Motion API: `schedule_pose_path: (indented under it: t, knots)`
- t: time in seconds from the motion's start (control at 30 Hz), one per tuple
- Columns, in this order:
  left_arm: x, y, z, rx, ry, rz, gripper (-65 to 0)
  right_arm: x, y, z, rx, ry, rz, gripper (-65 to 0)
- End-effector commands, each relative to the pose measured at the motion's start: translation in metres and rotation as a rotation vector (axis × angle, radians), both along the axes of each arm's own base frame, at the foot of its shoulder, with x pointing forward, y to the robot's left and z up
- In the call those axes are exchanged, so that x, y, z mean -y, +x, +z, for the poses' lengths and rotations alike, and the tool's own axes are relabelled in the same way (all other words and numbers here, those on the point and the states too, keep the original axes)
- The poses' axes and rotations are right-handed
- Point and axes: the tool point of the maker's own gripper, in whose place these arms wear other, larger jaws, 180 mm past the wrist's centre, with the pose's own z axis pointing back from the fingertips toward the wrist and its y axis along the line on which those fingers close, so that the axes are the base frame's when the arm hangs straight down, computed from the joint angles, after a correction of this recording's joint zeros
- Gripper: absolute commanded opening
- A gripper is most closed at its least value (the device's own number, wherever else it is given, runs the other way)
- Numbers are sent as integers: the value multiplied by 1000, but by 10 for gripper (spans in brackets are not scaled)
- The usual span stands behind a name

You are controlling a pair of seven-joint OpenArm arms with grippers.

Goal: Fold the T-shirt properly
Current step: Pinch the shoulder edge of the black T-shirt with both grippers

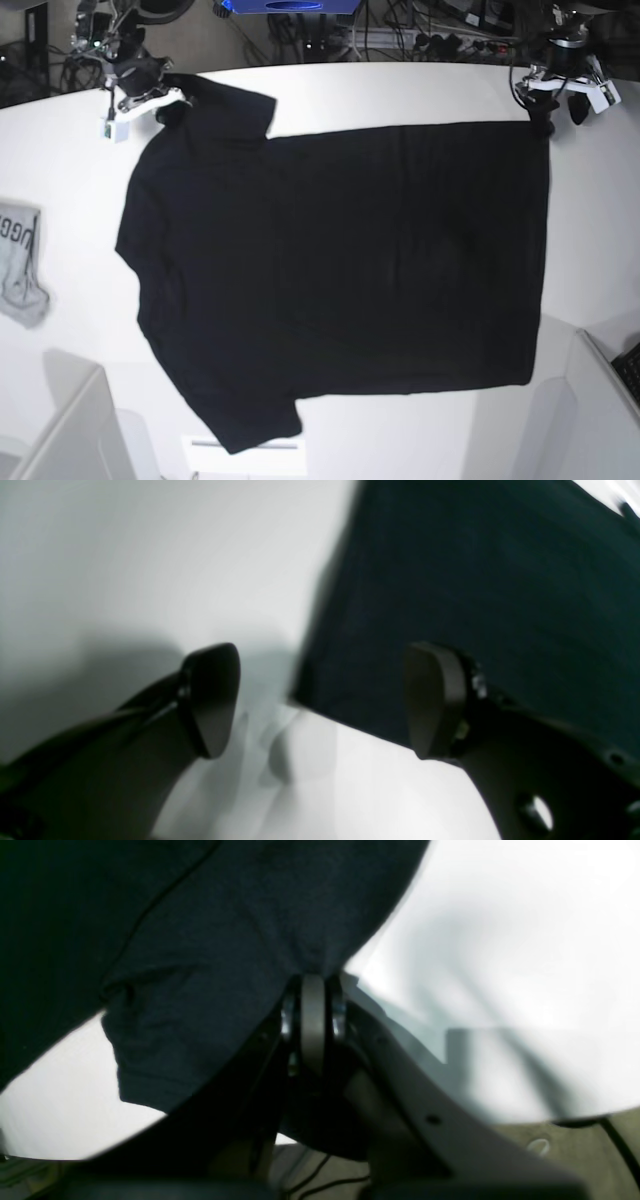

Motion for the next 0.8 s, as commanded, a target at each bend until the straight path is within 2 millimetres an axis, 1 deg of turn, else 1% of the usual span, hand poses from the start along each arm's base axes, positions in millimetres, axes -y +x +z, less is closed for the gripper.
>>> schedule_pose_path:
  t: [0.0, 0.1, 0.17, 0.33, 0.4, 0.47, 0.57, 0.73, 0.77]
  knots:
    - [-8, 4, 9, 25, 9, 16, -173, -1, -29, -19, -144, -13, 25, -650]
    - [-14, 9, 3, -14, -28, 38, -173, -1, -28, -19, -141, -13, 25, -650]
    - [-11, 16, -1, -33, -50, 26, -173, -1, -28, -18, -140, -13, 26, -650]
    - [-4, 30, -2, -37, -76, 5, -174, -1, -26, -17, -134, -14, 26, -650]
    - [-1, 31, -8, -61, -97, -1, -191, -1, -23, -16, -127, -14, 26, -650]
    - [1, 31, -16, -92, -124, -5, -232, -1, -22, -17, -127, -13, 26, -650]
    - [1, 26, -28, -127, -149, 4, -298, -1, -21, -17, -126, -14, 26, -650]
    - [1, 26, -34, -134, -165, 14, -387, -1, -21, -17, -124, -14, 26, -650]
    - [1, 26, -34, -136, -165, 14, -413, -1, -21, -17, -124, -14, 26, -650]
